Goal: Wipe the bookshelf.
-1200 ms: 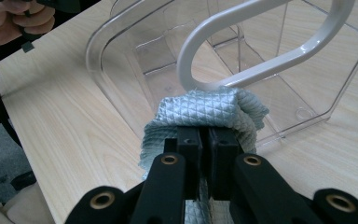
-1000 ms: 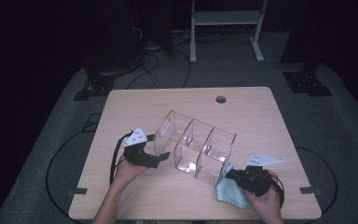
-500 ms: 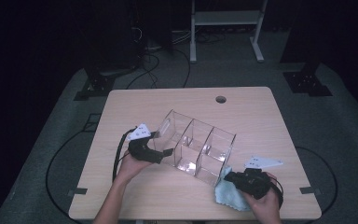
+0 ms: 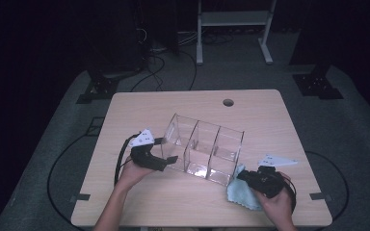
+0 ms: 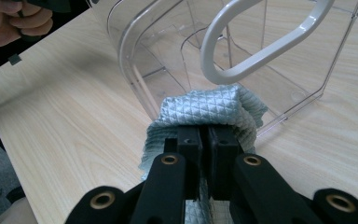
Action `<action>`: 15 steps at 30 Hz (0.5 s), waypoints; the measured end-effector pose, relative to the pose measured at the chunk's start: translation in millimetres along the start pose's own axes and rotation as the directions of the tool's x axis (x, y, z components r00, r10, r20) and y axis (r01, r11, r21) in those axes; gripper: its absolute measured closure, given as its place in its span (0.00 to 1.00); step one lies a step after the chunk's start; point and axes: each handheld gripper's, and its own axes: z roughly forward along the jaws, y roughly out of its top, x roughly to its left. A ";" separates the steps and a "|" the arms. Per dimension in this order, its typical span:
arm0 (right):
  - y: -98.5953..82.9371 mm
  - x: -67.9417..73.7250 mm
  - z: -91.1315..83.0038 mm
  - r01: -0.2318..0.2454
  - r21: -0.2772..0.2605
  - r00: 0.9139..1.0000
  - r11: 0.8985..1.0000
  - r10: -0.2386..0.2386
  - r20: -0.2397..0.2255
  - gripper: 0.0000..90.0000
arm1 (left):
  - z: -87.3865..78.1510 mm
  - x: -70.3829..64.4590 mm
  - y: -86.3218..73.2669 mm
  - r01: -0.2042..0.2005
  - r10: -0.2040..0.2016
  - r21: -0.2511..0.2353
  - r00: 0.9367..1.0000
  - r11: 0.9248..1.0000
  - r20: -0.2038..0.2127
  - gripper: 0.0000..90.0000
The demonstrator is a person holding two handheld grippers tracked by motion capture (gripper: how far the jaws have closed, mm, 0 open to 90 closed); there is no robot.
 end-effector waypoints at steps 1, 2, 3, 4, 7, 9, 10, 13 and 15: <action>-0.1 1.6 -1.1 0.002 0.001 1.000 1.000 -0.002 -0.002 0.95 | 1.3 0.3 -0.2 0.003 -0.003 0.000 1.000 1.000 -0.001 0.08; -0.2 2.4 -1.5 0.005 -0.002 1.000 1.000 -0.005 -0.004 0.95 | 3.0 0.9 -0.7 0.004 -0.004 0.000 1.000 1.000 -0.005 0.08; -0.6 4.1 -2.5 0.008 -0.002 1.000 1.000 -0.008 -0.007 0.95 | 4.0 1.7 -1.1 0.007 -0.007 -0.003 1.000 1.000 -0.007 0.08; -1.1 5.9 -3.2 0.008 -0.001 1.000 1.000 -0.008 -0.012 0.95 | 4.7 2.3 -1.3 0.010 -0.010 -0.007 1.000 1.000 -0.005 0.07; -2.5 9.8 -4.2 0.017 0.005 1.000 1.000 -0.017 -0.018 0.95 | 6.8 4.0 -1.6 0.019 -0.019 -0.018 1.000 1.000 -0.011 0.07; -3.4 12.1 -4.7 0.019 0.003 1.000 1.000 -0.019 -0.022 0.95 | 6.8 4.3 -1.8 0.023 -0.023 -0.021 1.000 1.000 -0.009 0.07; -3.8 12.9 -4.9 0.021 0.003 1.000 1.000 -0.021 -0.023 0.95 | 6.4 4.6 -1.9 0.025 -0.025 -0.017 1.000 1.000 -0.006 0.07; -4.1 14.1 -4.8 0.016 0.003 1.000 1.000 -0.016 -0.022 0.95 | 2.5 4.4 -2.1 0.017 -0.017 -0.016 1.000 1.000 0.005 0.09; -2.7 13.4 -3.8 0.017 0.004 1.000 1.000 -0.017 -0.018 0.95 | -0.8 3.9 -1.7 0.013 -0.012 -0.021 1.000 1.000 0.012 0.11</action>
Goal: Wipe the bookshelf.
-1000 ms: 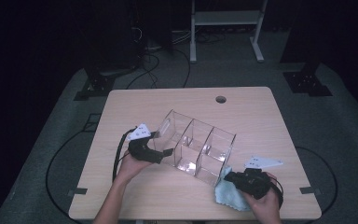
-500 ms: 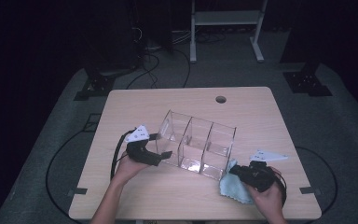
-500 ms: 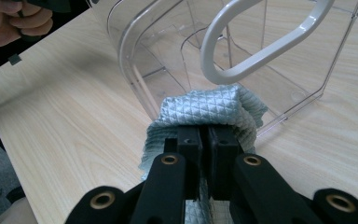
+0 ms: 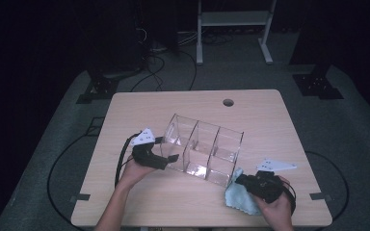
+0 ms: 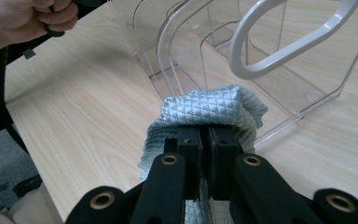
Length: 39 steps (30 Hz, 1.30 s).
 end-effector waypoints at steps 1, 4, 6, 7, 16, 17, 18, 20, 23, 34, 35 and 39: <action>0.7 -1.0 0.6 0.002 -0.001 1.000 1.000 -0.002 0.001 0.95 | -1.1 -0.8 0.2 -0.003 0.003 0.000 1.000 1.000 0.001 0.11; 3.6 -5.5 2.0 0.000 -0.002 1.000 1.000 0.000 0.013 0.95 | -2.9 -1.6 0.1 -0.012 0.011 0.015 1.000 1.000 0.005 0.11; 5.0 -9.0 2.1 -0.007 -0.003 1.000 1.000 0.007 0.021 0.95 | -3.4 -1.3 0.2 -0.010 0.010 0.014 1.000 1.000 0.010 0.11; 5.2 -10.0 2.0 -0.011 -0.003 1.000 1.000 0.011 0.023 0.95 | -3.0 -1.5 0.2 -0.011 0.011 0.009 1.000 1.000 0.007 0.11; -0.9 -2.8 -3.8 -0.002 -0.007 1.000 1.000 0.002 0.001 0.95 | 7.9 3.1 -1.3 -0.001 0.001 -0.016 1.000 1.000 -0.011 0.08; -1.9 -1.1 -4.2 -0.001 -0.005 1.000 1.000 0.001 -0.002 0.95 | 8.1 3.3 -1.0 0.001 -0.001 -0.022 1.000 1.000 -0.011 0.08; -2.6 0.1 -4.3 -0.001 -0.003 1.000 1.000 0.001 -0.004 0.95 | 8.4 3.4 -0.8 0.011 -0.012 -0.033 1.000 0.999 -0.008 0.08; -3.9 2.7 -3.5 0.003 0.001 1.000 1.000 -0.003 -0.012 0.95 | 8.0 4.7 -0.2 0.019 -0.018 -0.046 1.000 0.999 0.004 0.08; -4.4 5.0 -0.4 0.006 0.005 1.000 1.000 -0.006 -0.015 0.95 | 9.5 3.5 1.8 0.015 -0.014 -0.030 0.999 0.999 0.031 0.13; 1.5 -15.7 -1.3 -0.019 -0.011 0.999 1.000 0.020 0.042 0.95 | 5.8 -9.7 1.9 -0.023 0.023 0.000 0.998 1.000 0.062 0.15; 2.4 -18.9 -1.5 -0.021 -0.013 0.999 1.000 0.022 0.049 0.95 | 4.8 -11.5 2.0 -0.022 0.022 0.004 0.997 1.000 0.068 0.15; 6.1 -31.6 -3.0 -0.025 -0.017 0.997 1.000 0.026 0.074 0.95 | 2.2 -19.1 2.0 -0.052 0.050 0.021 0.995 0.998 0.088 0.19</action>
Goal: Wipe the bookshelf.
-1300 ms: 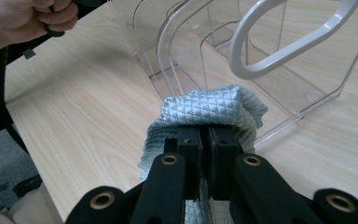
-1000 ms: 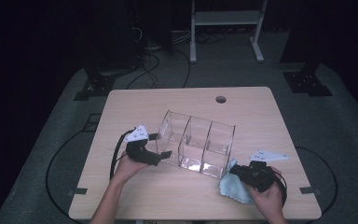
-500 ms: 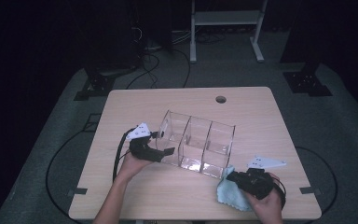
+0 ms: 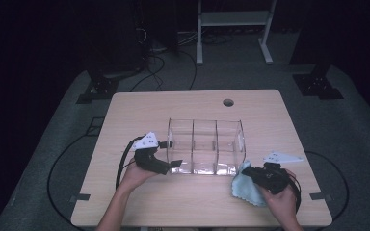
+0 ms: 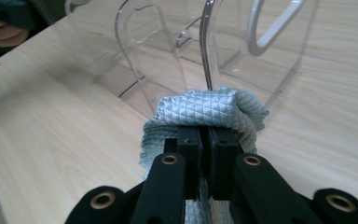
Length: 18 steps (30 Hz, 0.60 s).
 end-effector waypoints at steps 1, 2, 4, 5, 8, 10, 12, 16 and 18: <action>1.0 -2.9 -0.1 0.000 0.000 1.000 1.000 0.000 0.004 0.95 | -0.2 -1.7 -0.7 -0.008 0.008 -0.002 1.000 1.000 0.003 0.20; 2.0 -5.9 -0.2 -0.001 0.000 1.000 1.000 0.001 0.006 0.95 | -0.7 -3.5 -1.8 -0.012 0.012 -0.006 1.000 1.000 0.006 0.22; 4.9 -12.4 -0.3 0.004 0.002 1.000 1.000 -0.004 0.010 0.95 | -1.4 -6.3 -3.6 -0.017 0.017 -0.014 1.000 1.000 0.017 0.25; 6.1 -16.0 -0.1 0.005 0.001 1.000 1.000 -0.005 0.010 0.95 | -1.5 -8.1 -4.0 -0.023 0.023 -0.012 1.000 1.000 0.021 0.26; 10.2 -24.8 0.3 0.013 0.007 1.000 1.000 -0.013 0.027 0.95 | -1.1 -13.1 -4.1 -0.036 0.036 -0.009 0.999 0.999 0.022 0.29; 13.2 -29.5 -0.6 0.017 0.005 0.999 1.000 -0.018 0.036 0.95 | -0.8 -15.9 -3.7 -0.040 0.041 -0.005 0.999 0.999 0.025 0.31; 15.8 -34.3 -1.7 0.017 0.004 0.999 1.000 -0.017 0.050 0.95 | -1.2 -18.0 -3.2 -0.047 0.047 -0.004 0.998 0.999 0.030 0.35; 14.7 -42.2 -2.2 -0.006 -0.002 0.998 1.000 0.006 0.063 0.95 | -1.0 -20.6 -4.3 -0.050 0.050 -0.006 0.999 0.999 0.006 0.41; 12.5 -45.2 -1.6 -0.015 0.000 0.998 1.000 0.015 0.060 0.95 | -1.9 -20.9 -6.7 -0.052 0.052 -0.018 0.999 0.998 -0.007 0.46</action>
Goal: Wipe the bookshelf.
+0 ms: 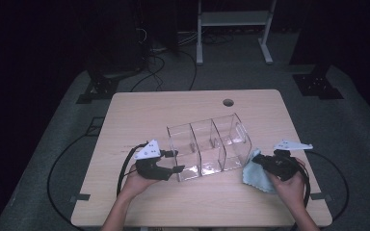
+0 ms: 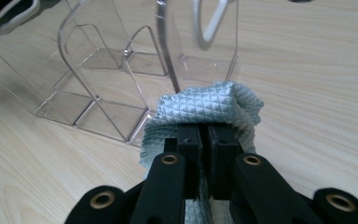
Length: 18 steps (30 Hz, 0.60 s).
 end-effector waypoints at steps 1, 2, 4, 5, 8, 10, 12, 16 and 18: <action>-0.6 -0.7 0.1 0.000 -0.002 1.000 1.000 0.000 0.000 0.95 | -0.4 -0.3 -1.0 0.001 -0.001 -0.007 1.000 1.000 -0.003 0.50; -0.5 -0.8 -0.7 -0.001 -0.005 1.000 1.000 0.001 -0.004 0.95 | -0.7 -0.4 -1.6 0.000 0.000 -0.010 1.000 1.000 -0.001 0.52; 1.3 1.2 -2.4 0.002 -0.016 1.000 1.000 -0.002 -0.012 0.95 | -0.4 -1.9 -1.9 0.000 0.000 -0.012 1.000 1.000 -0.007 0.52; 2.7 2.7 -3.1 0.010 -0.021 1.000 1.000 -0.011 -0.011 0.95 | -0.4 -2.7 -2.0 0.002 -0.002 -0.014 1.000 1.000 -0.006 0.52; 8.8 9.9 -8.0 0.029 -0.039 0.999 0.999 -0.029 -0.014 0.95 | -1.4 -5.0 -3.0 0.000 0.000 -0.016 1.000 1.000 -0.004 0.52; 13.4 13.6 -11.8 0.043 -0.053 0.999 0.998 -0.044 -0.008 0.95 | -2.1 -7.9 -2.4 0.001 0.000 -0.006 1.000 1.000 0.001 0.52; 20.5 16.3 -16.8 0.056 -0.072 0.998 0.996 -0.056 0.004 0.95 | -2.0 -10.7 -2.5 -0.001 0.001 -0.005 1.000 1.000 0.007 0.52; 32.5 16.5 -24.1 0.056 -0.116 0.998 0.992 -0.056 0.003 0.95 | -2.2 -16.3 -4.1 0.010 -0.010 -0.013 1.000 1.000 0.006 0.52; 35.1 16.6 -22.5 0.060 -0.112 0.998 0.992 -0.059 0.011 0.95 | -2.1 -18.0 -4.4 0.014 -0.014 -0.016 1.000 1.000 -0.001 0.52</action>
